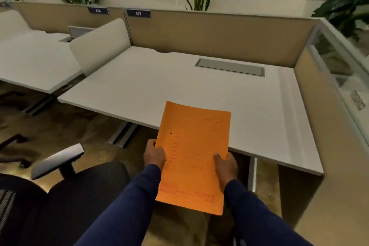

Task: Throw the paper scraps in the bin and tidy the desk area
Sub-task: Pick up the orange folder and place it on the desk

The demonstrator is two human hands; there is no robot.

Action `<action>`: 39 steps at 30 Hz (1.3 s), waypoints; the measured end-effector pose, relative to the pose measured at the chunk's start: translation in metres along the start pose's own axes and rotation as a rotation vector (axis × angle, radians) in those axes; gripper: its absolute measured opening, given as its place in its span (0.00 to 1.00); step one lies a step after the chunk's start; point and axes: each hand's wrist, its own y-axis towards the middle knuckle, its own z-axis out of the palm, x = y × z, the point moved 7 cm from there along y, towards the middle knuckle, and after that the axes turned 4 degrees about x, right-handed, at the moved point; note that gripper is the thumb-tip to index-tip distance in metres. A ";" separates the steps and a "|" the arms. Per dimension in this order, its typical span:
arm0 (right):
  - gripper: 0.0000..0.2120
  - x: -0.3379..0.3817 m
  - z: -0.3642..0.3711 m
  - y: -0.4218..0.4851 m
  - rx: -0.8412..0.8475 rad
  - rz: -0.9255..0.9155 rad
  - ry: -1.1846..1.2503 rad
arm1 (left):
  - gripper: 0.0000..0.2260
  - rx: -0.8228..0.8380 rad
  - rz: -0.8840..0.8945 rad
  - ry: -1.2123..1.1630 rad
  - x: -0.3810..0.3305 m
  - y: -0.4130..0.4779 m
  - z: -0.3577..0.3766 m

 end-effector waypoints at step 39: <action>0.12 0.196 0.083 0.241 -0.144 -0.005 -0.082 | 0.10 0.138 0.037 0.140 -0.193 0.291 0.080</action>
